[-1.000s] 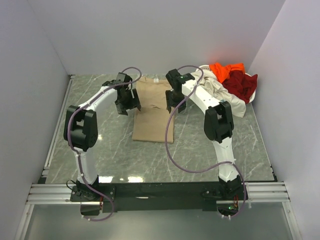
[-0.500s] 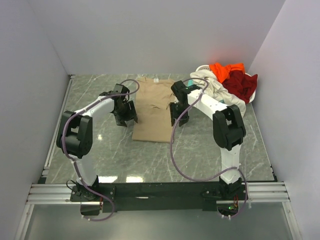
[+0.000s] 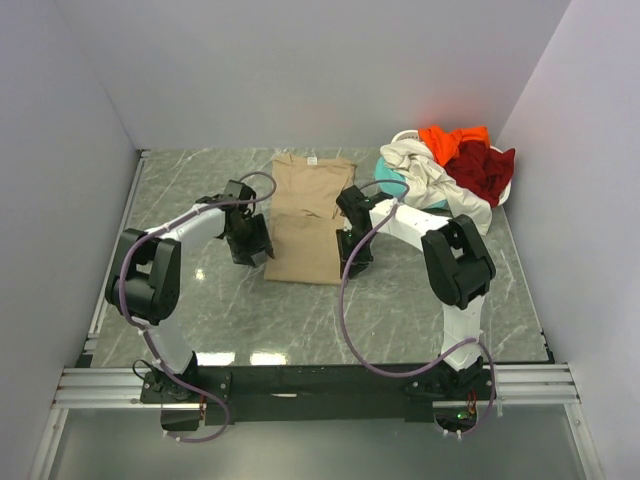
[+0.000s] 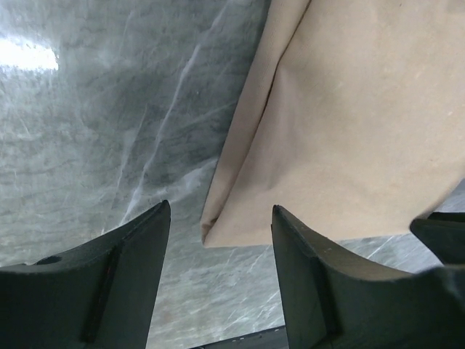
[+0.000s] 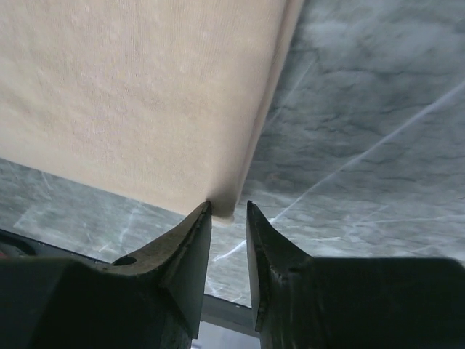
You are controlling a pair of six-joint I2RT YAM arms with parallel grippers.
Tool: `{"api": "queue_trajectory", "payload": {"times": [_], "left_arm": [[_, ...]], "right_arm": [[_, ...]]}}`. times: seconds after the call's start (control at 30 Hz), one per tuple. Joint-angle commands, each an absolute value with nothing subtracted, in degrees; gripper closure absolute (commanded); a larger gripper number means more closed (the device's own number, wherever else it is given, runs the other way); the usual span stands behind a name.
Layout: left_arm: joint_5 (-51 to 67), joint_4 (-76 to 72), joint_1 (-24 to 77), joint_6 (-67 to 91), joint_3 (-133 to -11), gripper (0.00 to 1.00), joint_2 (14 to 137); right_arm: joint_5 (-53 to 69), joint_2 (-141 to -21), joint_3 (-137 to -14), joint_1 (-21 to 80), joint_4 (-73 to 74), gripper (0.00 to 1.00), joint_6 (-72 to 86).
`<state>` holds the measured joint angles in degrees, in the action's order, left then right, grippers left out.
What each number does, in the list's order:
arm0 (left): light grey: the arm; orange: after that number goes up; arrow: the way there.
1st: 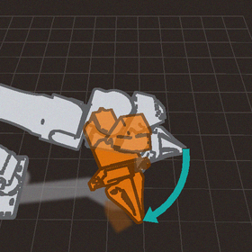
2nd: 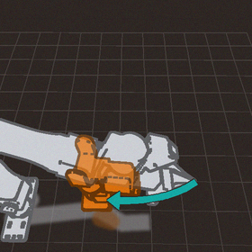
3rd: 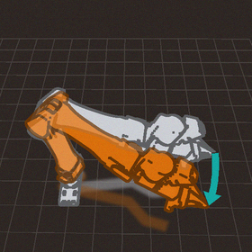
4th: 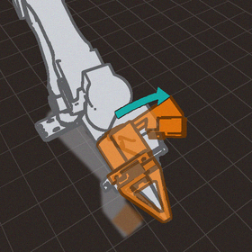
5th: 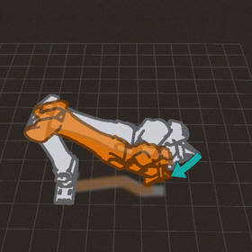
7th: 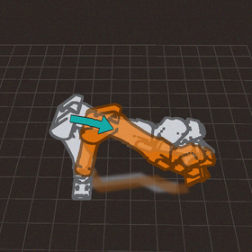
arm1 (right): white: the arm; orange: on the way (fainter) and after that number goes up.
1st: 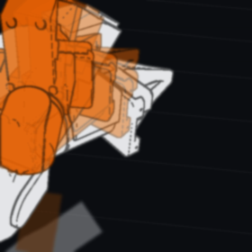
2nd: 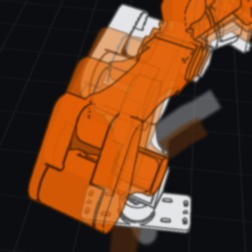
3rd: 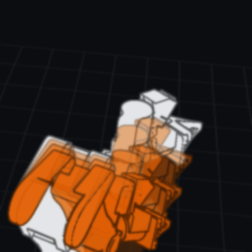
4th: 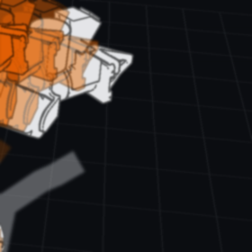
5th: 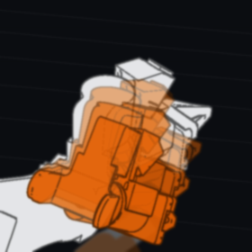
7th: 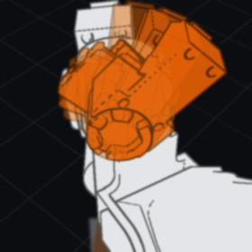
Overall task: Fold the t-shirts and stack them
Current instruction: Fold the tshirt
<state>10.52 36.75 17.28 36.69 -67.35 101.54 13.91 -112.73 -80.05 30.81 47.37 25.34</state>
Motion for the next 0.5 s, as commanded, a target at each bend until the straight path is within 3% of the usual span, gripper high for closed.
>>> {"api": "queue_trajectory", "payload": {"times": [0.0,0.47], "left_arm": [[11.4,34.9,17.4,37.4,-66.3,0.37,97.9],[10.7,33.3,17.6,38.2,-60.6,0.37,94.7]], "right_arm": [[15.0,-109.8,-78.9,31.6,45.4,0.67,26.1],[16.0,-111.0,-76.4,31.9,45.6,0.68,26.8]]}}
